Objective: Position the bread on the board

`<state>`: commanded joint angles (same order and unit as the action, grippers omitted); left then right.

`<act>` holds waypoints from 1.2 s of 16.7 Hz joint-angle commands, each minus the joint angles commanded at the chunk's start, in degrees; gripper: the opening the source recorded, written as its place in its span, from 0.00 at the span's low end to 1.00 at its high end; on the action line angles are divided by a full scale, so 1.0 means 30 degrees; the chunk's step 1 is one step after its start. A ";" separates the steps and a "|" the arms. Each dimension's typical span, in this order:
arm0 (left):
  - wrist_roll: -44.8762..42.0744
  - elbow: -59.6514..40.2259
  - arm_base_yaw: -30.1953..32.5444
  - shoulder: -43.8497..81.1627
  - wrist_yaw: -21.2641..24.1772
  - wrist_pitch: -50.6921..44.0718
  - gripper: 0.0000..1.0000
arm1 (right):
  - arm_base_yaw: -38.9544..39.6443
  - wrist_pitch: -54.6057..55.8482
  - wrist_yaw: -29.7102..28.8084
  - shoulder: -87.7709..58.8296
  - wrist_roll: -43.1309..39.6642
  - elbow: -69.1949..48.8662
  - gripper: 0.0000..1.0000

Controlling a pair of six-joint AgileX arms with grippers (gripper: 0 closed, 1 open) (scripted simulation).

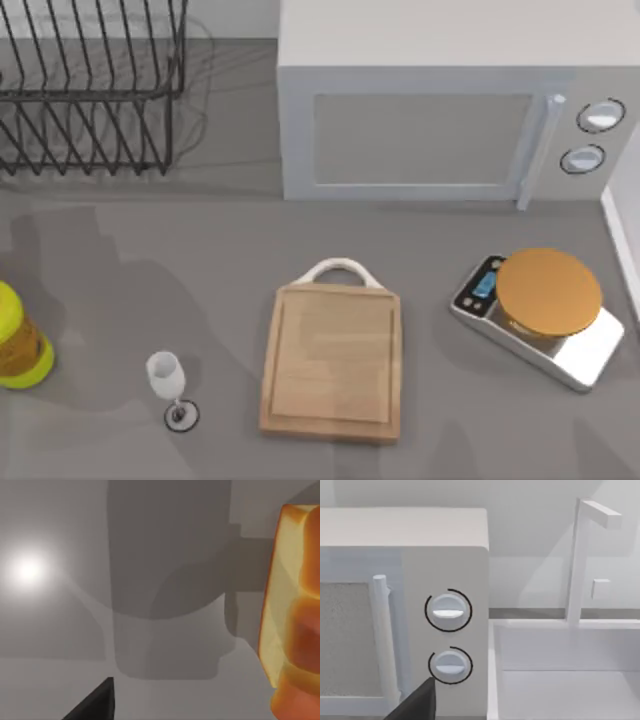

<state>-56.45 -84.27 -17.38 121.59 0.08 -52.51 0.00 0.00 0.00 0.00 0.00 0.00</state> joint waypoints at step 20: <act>0.1643 0.1108 0.1690 0.0496 -0.0005 0.1574 0.17 | 0.0000 0.0000 0.0000 0.0000 0.0000 0.0000 1.00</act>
<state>-51.52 -80.94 -12.30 123.07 0.07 -47.79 0.00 0.00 0.00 0.00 0.00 0.00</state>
